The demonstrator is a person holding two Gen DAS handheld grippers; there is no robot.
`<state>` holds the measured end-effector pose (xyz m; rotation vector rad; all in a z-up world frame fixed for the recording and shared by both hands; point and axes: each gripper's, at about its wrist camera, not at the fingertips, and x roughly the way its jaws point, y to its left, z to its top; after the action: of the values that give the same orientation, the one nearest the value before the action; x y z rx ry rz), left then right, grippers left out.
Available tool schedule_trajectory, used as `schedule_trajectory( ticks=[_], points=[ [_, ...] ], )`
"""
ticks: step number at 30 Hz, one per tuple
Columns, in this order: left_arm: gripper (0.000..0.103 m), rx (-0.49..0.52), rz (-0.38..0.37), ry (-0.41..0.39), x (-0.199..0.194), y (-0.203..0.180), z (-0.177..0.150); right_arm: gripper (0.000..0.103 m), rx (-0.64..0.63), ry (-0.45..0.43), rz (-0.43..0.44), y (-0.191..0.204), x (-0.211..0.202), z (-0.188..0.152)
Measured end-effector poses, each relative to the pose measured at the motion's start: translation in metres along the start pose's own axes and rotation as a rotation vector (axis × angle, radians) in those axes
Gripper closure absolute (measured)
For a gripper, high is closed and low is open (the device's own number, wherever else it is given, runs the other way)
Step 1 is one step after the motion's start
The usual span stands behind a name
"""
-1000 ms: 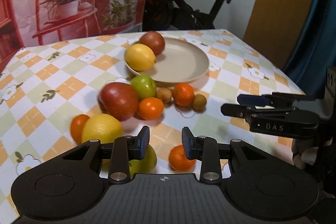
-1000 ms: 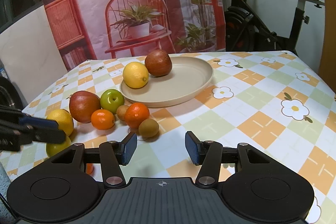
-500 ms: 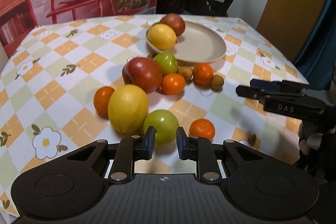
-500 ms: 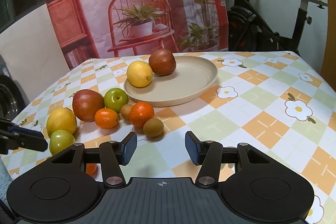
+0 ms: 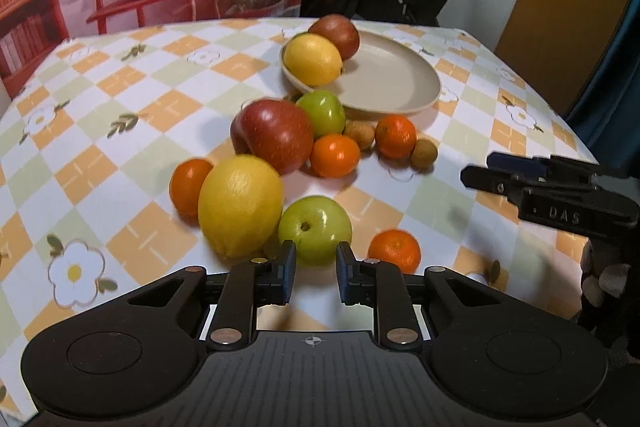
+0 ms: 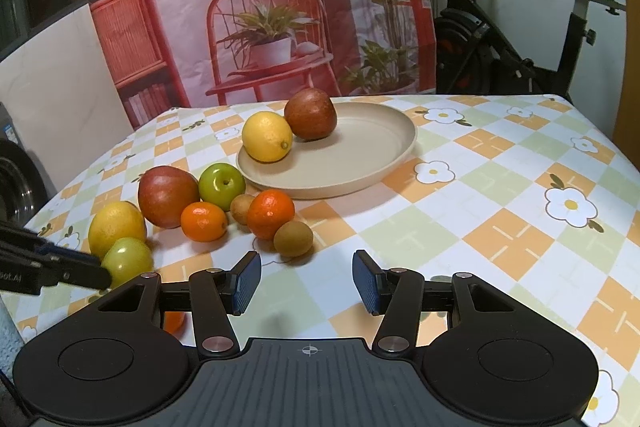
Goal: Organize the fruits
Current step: 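Position the open left gripper around a small orange tangerine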
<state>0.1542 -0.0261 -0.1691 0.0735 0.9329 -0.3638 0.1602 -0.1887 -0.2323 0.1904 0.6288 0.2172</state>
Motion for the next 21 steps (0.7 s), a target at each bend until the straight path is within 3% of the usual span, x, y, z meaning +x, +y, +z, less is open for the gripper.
schedule_trajectory(
  ticks=[21],
  points=[
    [0.080,0.007,0.032,-0.101,0.023,-0.008,0.036,0.055,0.005,0.003,-0.002,-0.003,0.000,-0.002]
  ],
)
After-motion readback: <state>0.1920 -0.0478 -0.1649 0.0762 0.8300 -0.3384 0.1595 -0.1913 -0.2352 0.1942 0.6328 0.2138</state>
